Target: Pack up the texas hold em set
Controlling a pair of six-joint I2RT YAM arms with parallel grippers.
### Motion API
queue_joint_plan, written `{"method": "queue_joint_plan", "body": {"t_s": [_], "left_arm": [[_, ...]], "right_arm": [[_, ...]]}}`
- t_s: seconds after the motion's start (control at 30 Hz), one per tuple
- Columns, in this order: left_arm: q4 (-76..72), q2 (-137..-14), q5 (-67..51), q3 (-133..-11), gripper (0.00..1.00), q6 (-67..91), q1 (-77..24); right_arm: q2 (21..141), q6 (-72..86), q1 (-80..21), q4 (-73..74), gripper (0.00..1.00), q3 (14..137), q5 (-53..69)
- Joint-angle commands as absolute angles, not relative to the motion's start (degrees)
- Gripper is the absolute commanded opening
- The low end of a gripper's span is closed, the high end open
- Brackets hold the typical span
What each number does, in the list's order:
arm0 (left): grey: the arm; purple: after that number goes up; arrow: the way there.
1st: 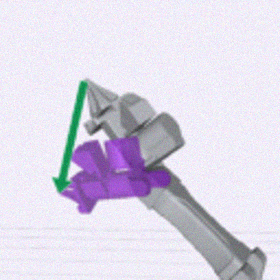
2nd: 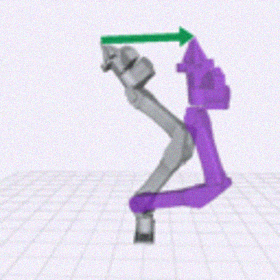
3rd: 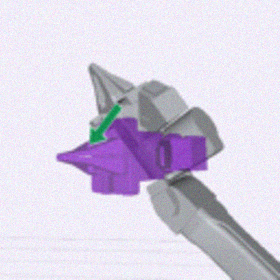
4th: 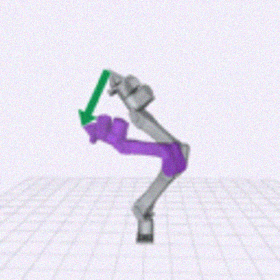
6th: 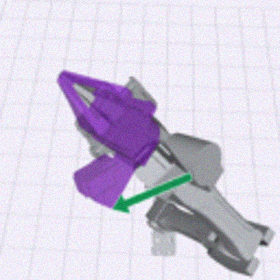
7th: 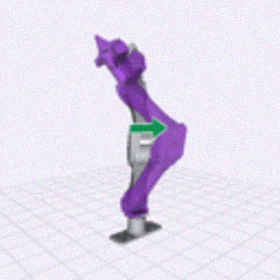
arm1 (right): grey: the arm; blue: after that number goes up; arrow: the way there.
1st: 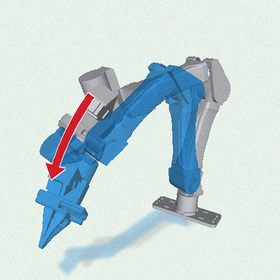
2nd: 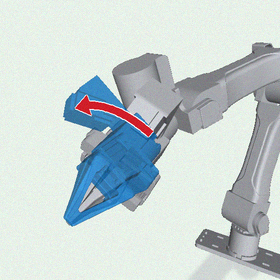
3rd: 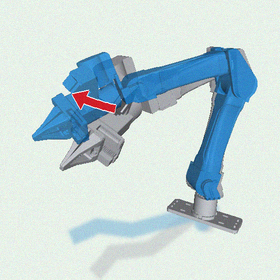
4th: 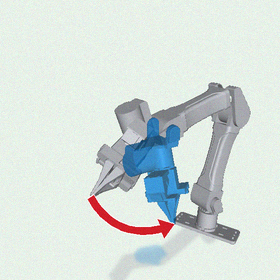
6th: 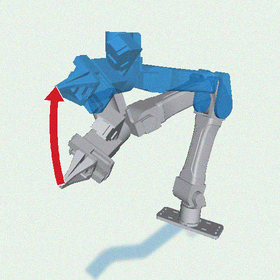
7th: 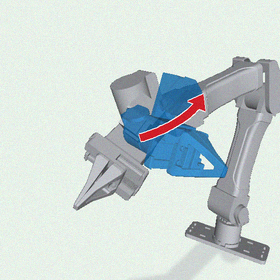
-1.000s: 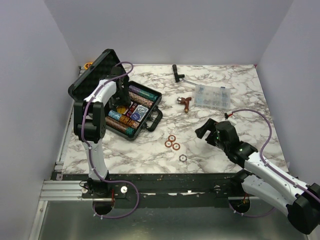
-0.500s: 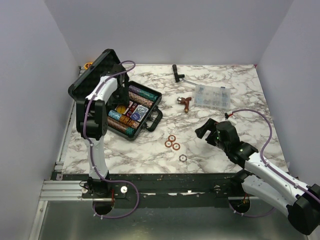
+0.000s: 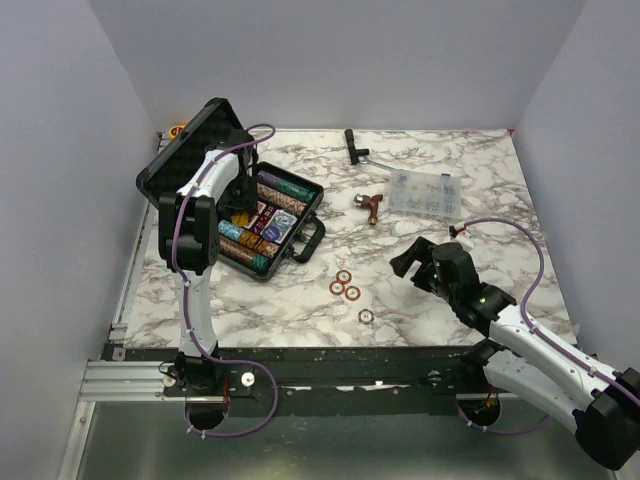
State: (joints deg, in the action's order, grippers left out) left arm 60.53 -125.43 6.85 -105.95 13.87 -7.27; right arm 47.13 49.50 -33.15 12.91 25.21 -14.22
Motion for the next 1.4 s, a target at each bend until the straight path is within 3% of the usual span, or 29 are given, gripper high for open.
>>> {"method": "queue_joint_plan", "body": {"t_s": [0.0, 0.13, 0.6, 0.97, 1.1, 1.37], "left_arm": [[63.86, -126.83, 8.53, -105.08, 0.46, 12.83, -7.3], [63.2, -125.39, 8.64, -104.33, 0.37, 12.91, -7.51], [63.1, -122.65, 11.91, -103.76, 0.31, 13.07, -8.7], [62.06, -121.99, 24.92, -102.18, 0.35, 14.61, -10.91], [60.87, -121.44, 27.11, -101.53, 0.42, 14.5, -12.25], [60.04, -123.16, 32.18, -102.18, 0.41, 14.33, -14.34]], "right_arm": [[47.19, 49.75, -32.83, 12.22, 0.88, 24.8, -13.84], [47.03, 49.75, -32.87, 12.22, 0.88, 24.81, -13.89], [46.22, 49.85, -32.87, 12.44, 0.88, 24.7, -13.86], [46.64, 49.75, -32.87, 11.88, 0.88, 24.26, -13.37], [46.89, 49.73, -32.87, 11.78, 0.88, 24.24, -13.21], [46.88, 49.53, -32.86, 11.5, 0.88, 23.99, -13.27]]}}
